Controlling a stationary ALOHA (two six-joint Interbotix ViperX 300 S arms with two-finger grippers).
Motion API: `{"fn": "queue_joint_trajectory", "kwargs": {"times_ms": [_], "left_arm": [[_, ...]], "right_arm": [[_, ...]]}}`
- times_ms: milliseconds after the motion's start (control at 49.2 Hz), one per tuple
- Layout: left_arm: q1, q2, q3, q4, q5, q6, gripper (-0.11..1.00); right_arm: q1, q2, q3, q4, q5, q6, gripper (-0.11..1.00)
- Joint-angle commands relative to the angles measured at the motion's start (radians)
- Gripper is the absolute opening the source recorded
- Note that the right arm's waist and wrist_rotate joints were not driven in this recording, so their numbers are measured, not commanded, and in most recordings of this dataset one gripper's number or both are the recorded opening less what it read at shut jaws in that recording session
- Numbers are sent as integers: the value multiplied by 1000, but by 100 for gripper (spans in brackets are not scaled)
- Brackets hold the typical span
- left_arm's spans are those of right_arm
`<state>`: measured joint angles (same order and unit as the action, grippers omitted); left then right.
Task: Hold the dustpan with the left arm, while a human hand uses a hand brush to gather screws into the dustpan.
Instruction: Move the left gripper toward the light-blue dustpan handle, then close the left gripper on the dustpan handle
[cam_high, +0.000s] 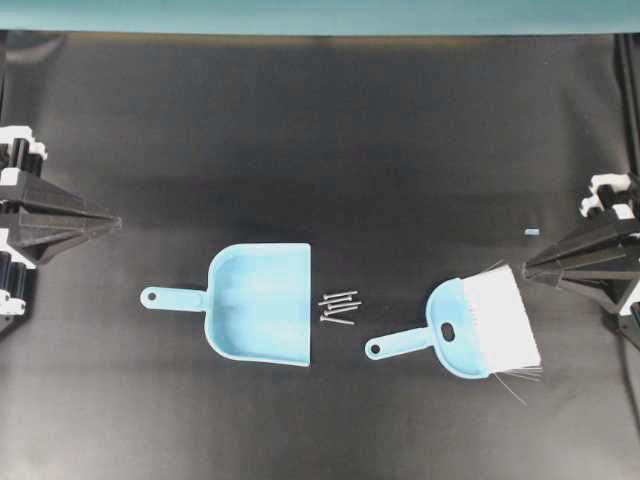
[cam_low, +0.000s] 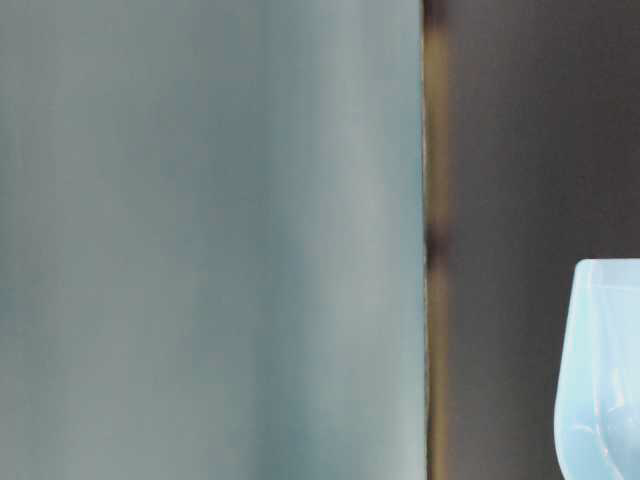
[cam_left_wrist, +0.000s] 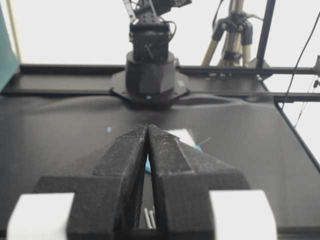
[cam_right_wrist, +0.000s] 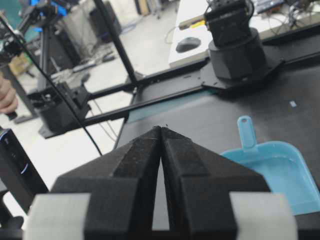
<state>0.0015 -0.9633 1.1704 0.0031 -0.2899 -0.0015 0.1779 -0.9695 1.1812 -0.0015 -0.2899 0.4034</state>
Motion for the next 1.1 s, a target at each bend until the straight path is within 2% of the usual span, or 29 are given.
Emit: {"fn": "queue_joint_trajectory", "kwargs": {"times_ms": [0,81,183,427,549,833,955,1077], "left_arm": [[-44,14,-34,41,66,-5,6],[-49,35,-64,41,179,-8,0],[-49,78,-89,40,305,-6,0],[-41,186,-106,41,505,-6,0],[-34,247,-117,41,560,-6,0],[-21,436,-121,41,552,3,0],[-17,517,-115,41,439,6,0],[2,591,-106,41,341,-3,2]], "right_arm": [[0,3,-11,3,-5,0,4],[0,-21,8,5,46,2,0],[0,-78,37,5,143,2,0],[0,-152,107,5,379,2,0],[0,-166,137,5,376,0,0],[0,-264,230,5,250,2,0],[0,-325,265,5,253,0,0],[0,-388,282,5,318,2,0]]}}
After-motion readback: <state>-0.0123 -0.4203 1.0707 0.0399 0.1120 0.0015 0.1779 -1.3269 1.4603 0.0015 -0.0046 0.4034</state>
